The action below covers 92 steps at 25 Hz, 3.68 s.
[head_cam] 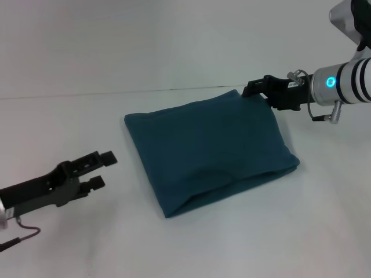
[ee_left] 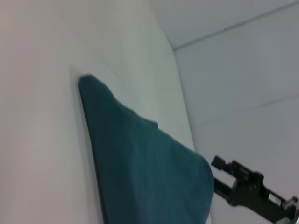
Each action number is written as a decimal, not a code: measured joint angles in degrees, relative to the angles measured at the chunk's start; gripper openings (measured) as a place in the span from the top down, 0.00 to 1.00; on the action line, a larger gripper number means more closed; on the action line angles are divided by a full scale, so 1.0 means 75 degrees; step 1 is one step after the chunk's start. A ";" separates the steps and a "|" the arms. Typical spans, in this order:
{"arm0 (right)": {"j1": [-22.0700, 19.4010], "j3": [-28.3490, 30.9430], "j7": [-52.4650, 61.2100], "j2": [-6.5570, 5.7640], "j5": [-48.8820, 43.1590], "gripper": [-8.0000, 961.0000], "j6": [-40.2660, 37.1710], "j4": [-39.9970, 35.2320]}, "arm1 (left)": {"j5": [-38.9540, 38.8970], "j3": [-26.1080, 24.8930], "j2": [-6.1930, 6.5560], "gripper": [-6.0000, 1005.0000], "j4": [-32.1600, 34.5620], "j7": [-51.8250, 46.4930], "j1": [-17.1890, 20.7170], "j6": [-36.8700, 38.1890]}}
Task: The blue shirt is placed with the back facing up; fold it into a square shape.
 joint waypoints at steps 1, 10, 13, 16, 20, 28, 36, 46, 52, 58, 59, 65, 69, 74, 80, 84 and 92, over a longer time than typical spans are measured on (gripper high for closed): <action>0.0010 -0.0003 -0.0006 -0.0001 -0.0006 0.31 -0.0003 -0.0004 | 0.0001 0.0097 -0.0002 0.07 0.0000 -0.0027 -0.0039 -0.0005; 0.0042 -0.0035 -0.0035 -0.0029 -0.0058 0.32 -0.0279 -0.0042 | 0.0424 0.1910 -0.0025 0.07 -0.0132 -0.0767 -0.0890 -0.1115; 0.0013 -0.0037 -0.0044 -0.0037 -0.0060 0.32 -0.0349 -0.0060 | 0.0475 0.2071 -0.0034 0.07 -0.0278 -0.0777 -0.1062 -0.1438; -0.0015 -0.0037 -0.0055 -0.0038 -0.0059 0.32 -0.0385 -0.0086 | 0.0574 0.2259 -0.0099 0.07 -0.0586 -0.0750 -0.1321 -0.2136; -0.0025 -0.0035 -0.0058 -0.0038 -0.0033 0.32 -0.0406 -0.0111 | 0.0583 0.2365 -0.0139 0.07 -0.0845 -0.0739 -0.1507 -0.2621; -0.0028 -0.0030 -0.0059 -0.0038 -0.0015 0.31 -0.0410 -0.0111 | 0.0587 0.2635 -0.0297 0.07 -0.1134 -0.0716 -0.1860 -0.3215; -0.0035 -0.0001 -0.0059 -0.0037 -0.0010 0.32 -0.0412 -0.0109 | 0.0549 0.2804 -0.0421 0.07 -0.1197 -0.0727 -0.2157 -0.3471; -0.0027 0.0034 -0.0059 -0.0025 -0.0011 0.31 -0.0416 -0.0109 | 0.0524 0.2812 -0.0417 0.28 -0.1161 -0.0741 -0.2123 -0.3441; -0.0030 0.0037 -0.0059 -0.0025 -0.0011 0.32 -0.0442 -0.0110 | 0.0519 0.2813 -0.0426 0.62 -0.1132 -0.0743 -0.2172 -0.3409; -0.0112 0.0035 -0.0059 -0.0047 -0.0007 0.32 -0.0698 -0.0275 | 0.0516 0.2751 -0.0405 0.83 -0.0825 -0.0743 -0.2010 -0.2639; -0.0140 0.0036 -0.0059 -0.0051 -0.0006 0.32 -0.0775 -0.0331 | 0.0517 0.2742 -0.0394 0.86 -0.0685 -0.0754 -0.1909 -0.2433; -0.0308 0.0035 -0.0058 -0.0109 -0.0001 0.32 -0.1092 -0.0551 | 0.0556 0.2581 -0.0115 0.87 0.0048 -0.0863 -0.1219 -0.1028; -0.0348 0.0035 -0.0058 -0.0118 0.0001 0.31 -0.1259 -0.0596 | 0.0932 0.2120 0.0188 0.88 0.0071 -0.0851 -0.1033 -0.0606; -0.0355 0.0004 -0.0058 -0.0120 0.0001 0.32 -0.1523 -0.0713 | 0.2161 0.1374 0.0396 0.88 0.0092 -0.0853 -0.1143 -0.0561; -0.0356 -0.0001 -0.0059 -0.0119 0.0001 0.32 -0.1648 -0.0772 | 0.2650 0.1229 0.0456 0.88 0.0174 -0.0804 -0.1228 -0.0831; -0.0356 -0.0008 -0.0058 -0.0111 0.0000 0.32 -0.1662 -0.0787 | 0.2764 0.1221 0.0460 0.88 0.0191 -0.0803 -0.1229 -0.0923; -0.0352 -0.0010 -0.0059 -0.0096 0.0000 0.32 -0.1663 -0.0812 | 0.2957 0.1123 0.0436 0.72 0.0856 -0.1309 -0.1002 -0.0683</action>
